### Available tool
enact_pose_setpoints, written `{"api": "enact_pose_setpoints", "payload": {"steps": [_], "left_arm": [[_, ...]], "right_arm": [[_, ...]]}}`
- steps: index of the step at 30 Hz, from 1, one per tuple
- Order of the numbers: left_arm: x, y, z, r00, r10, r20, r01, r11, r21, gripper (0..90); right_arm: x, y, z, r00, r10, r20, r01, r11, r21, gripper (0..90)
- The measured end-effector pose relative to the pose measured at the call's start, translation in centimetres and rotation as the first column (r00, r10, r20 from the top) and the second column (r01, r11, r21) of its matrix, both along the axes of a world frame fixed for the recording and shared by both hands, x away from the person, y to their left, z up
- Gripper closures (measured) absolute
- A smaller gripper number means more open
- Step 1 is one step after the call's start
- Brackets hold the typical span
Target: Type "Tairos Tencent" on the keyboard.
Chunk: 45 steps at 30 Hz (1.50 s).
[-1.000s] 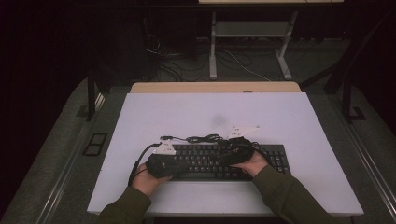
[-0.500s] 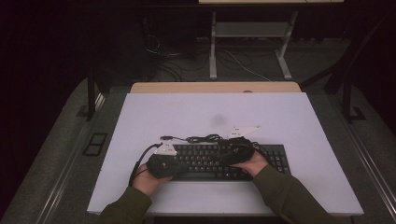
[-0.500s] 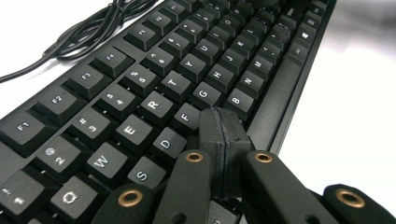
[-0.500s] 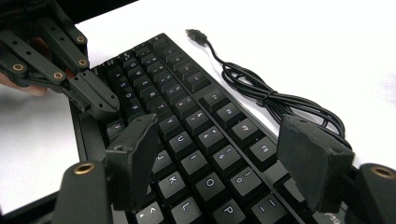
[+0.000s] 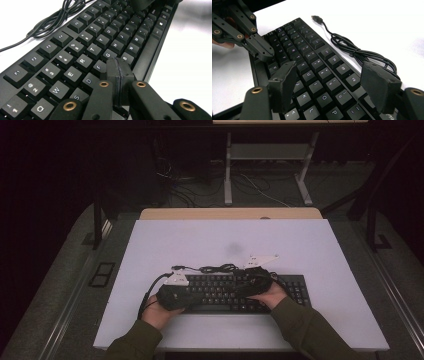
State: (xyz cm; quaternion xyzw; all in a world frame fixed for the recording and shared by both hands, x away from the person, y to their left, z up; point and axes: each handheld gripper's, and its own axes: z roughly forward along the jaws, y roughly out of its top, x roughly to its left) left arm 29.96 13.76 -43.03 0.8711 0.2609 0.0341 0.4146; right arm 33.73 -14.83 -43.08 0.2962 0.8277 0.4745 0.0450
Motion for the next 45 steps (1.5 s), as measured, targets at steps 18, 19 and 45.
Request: {"api": "enact_pose_setpoints", "payload": {"steps": [18,19,45], "left_arm": [[0.8,0.4,0.7,0.9982,0.04,0.044,-0.04,0.9992,-0.005,88.8],[0.9,0.4,0.7,0.9981,0.043,0.045,-0.043,0.9991,-0.004,88.8],[2.5,0.9,-0.1,0.9942,0.096,0.049,-0.096,0.9954,-0.001,88.8]], "right_arm": [[0.1,0.0,-0.1,0.9999,-0.012,0.011,0.012,1.0,0.002,24.4],[0.1,0.0,-0.1,0.9999,-0.013,0.011,0.013,1.0,0.002,24.1],[0.2,0.0,-0.3,0.9993,-0.037,0.007,0.037,0.999,-0.001,16.0]]}}
